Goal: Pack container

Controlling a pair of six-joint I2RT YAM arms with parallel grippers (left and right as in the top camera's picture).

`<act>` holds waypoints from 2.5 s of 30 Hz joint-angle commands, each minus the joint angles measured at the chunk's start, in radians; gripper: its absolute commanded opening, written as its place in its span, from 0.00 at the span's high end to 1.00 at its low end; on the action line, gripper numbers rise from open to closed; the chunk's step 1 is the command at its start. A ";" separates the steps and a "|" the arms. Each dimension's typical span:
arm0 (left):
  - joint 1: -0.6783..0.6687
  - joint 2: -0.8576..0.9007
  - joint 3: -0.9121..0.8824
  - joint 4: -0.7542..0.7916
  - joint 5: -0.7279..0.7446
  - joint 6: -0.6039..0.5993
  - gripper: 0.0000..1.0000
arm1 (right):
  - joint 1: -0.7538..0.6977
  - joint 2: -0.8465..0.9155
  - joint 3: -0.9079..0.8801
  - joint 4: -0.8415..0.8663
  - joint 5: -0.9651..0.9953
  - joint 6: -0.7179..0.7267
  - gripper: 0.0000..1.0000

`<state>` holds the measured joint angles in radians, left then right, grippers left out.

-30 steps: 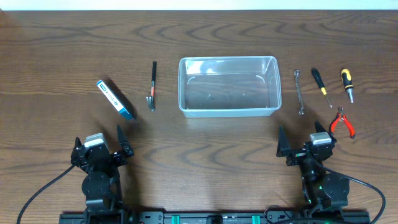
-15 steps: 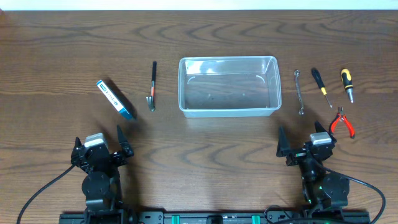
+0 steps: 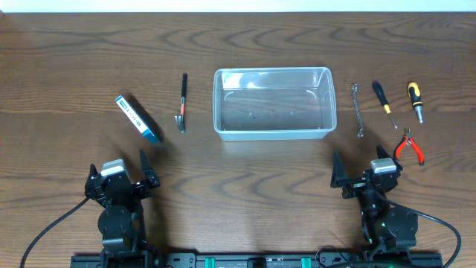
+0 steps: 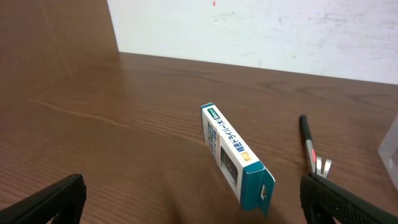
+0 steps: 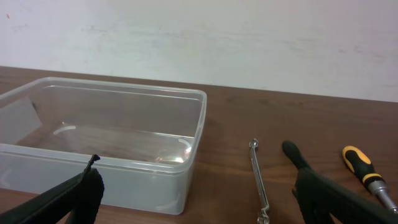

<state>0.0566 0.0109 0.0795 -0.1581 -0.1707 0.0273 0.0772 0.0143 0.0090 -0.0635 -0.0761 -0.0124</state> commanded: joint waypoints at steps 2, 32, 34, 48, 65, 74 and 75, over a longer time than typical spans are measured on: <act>-0.004 -0.007 -0.030 -0.005 0.006 0.013 0.02 | -0.006 -0.009 -0.003 -0.001 -0.007 -0.015 0.01; -0.004 -0.007 -0.030 -0.005 0.006 0.013 0.02 | -0.006 -0.009 -0.003 0.031 -0.011 0.067 0.01; -0.004 -0.007 -0.030 -0.005 0.006 0.013 0.02 | -0.006 -0.009 -0.002 0.034 -0.011 0.095 0.01; -0.004 -0.007 -0.030 -0.005 0.006 0.013 0.02 | -0.021 0.421 0.521 -0.019 0.097 0.032 0.01; -0.004 -0.007 -0.030 -0.005 0.006 0.013 0.02 | -0.188 1.580 1.787 -1.064 0.075 -0.117 0.01; -0.004 -0.007 -0.030 -0.005 0.006 0.013 0.02 | -0.214 1.855 1.790 -1.082 0.071 -0.116 0.01; -0.004 -0.007 -0.030 -0.005 0.006 0.013 0.02 | -0.214 1.873 1.790 -1.090 0.072 -0.117 0.01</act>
<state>0.0559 0.0101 0.0772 -0.1528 -0.1638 0.0277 -0.1345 1.8622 1.7771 -1.1423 -0.0040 -0.1143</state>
